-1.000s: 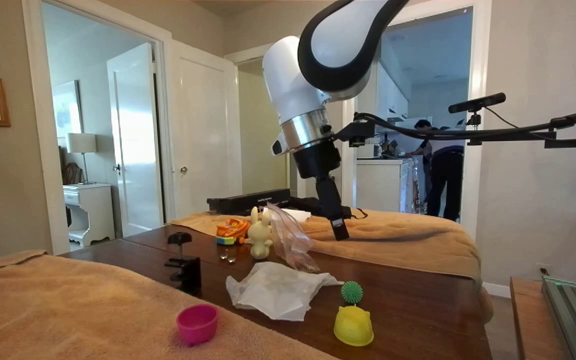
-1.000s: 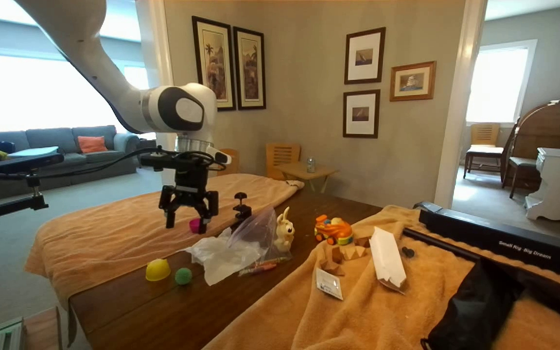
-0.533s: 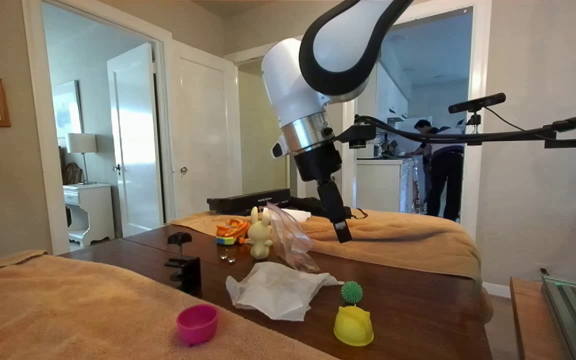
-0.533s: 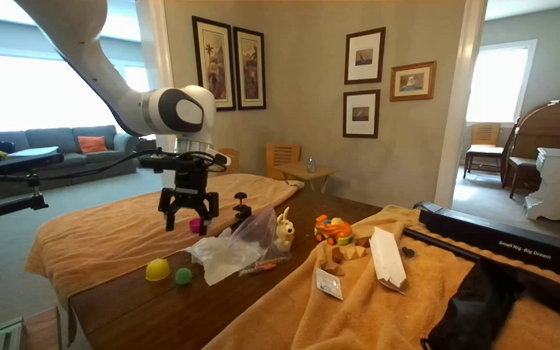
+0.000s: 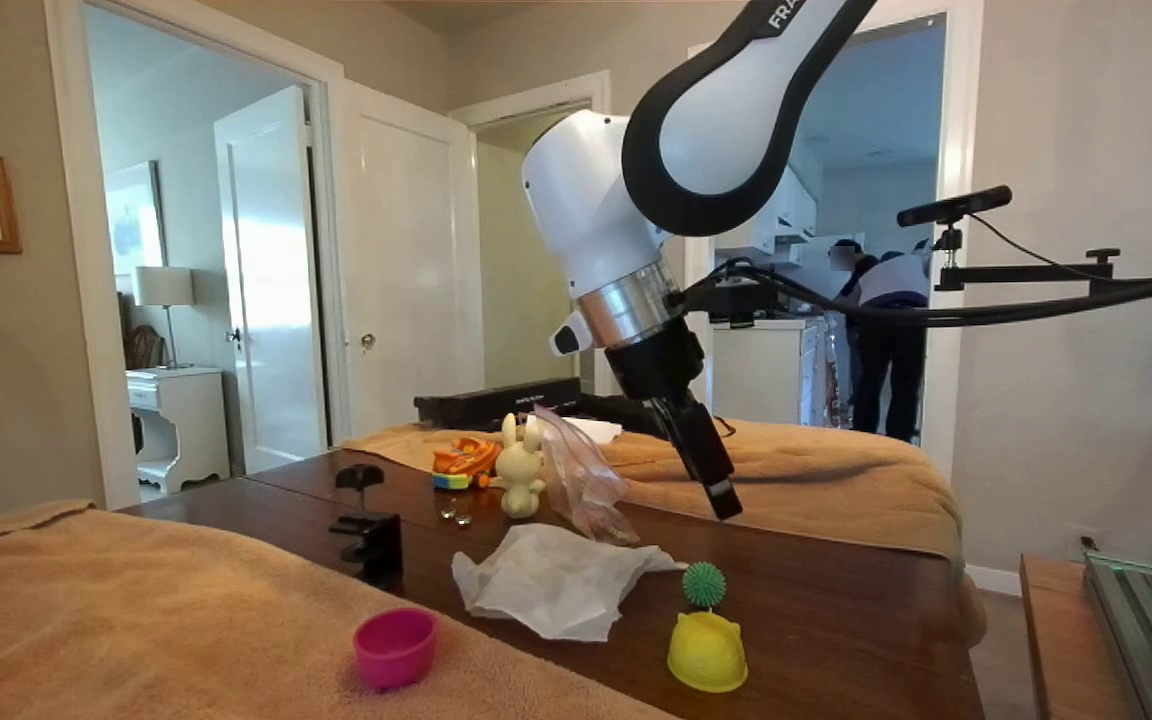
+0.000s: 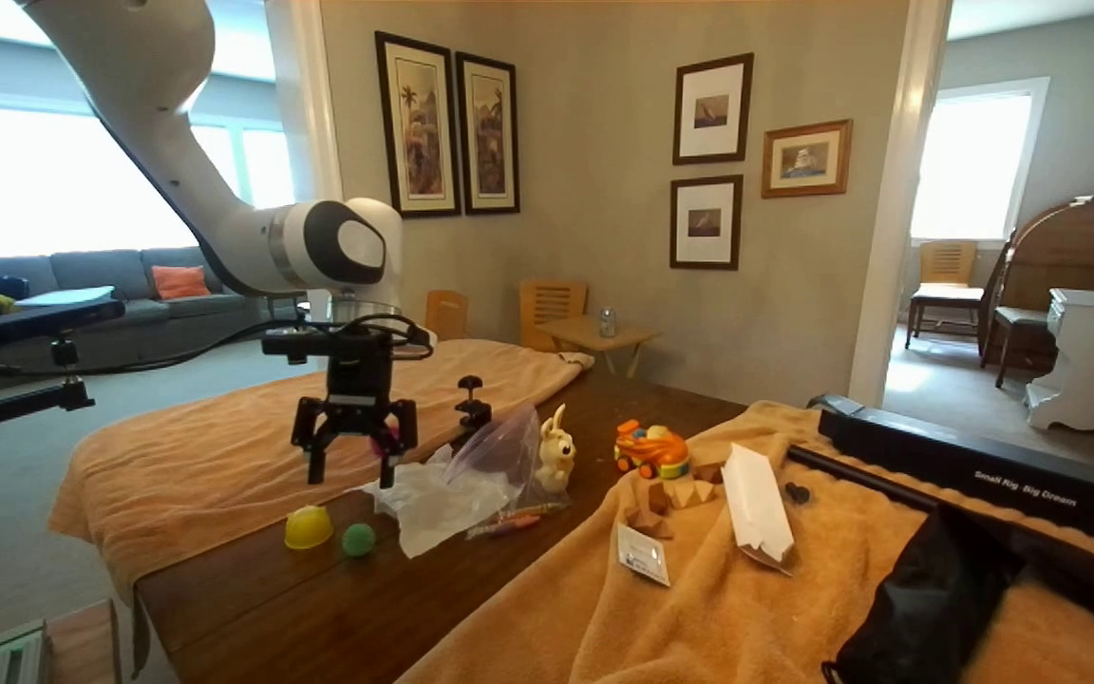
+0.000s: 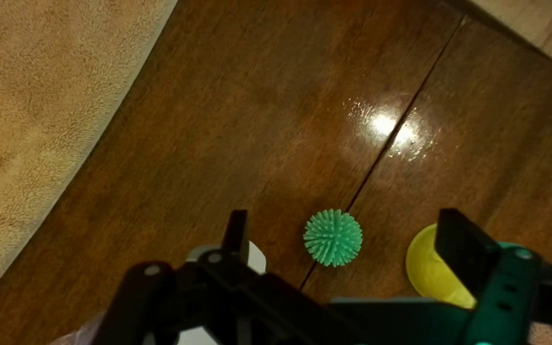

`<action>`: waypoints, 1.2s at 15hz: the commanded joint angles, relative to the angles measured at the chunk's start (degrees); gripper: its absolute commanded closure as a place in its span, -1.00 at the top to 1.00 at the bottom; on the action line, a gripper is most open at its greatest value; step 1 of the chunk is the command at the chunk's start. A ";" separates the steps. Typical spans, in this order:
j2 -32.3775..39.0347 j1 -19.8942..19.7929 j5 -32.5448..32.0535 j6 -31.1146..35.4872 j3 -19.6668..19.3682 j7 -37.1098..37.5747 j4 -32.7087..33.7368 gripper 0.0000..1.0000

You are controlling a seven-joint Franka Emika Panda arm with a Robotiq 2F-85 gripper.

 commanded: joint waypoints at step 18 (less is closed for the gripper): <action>3.81 -2.14 -3.04 18.71 -1.84 -2.50 -4.68 1.00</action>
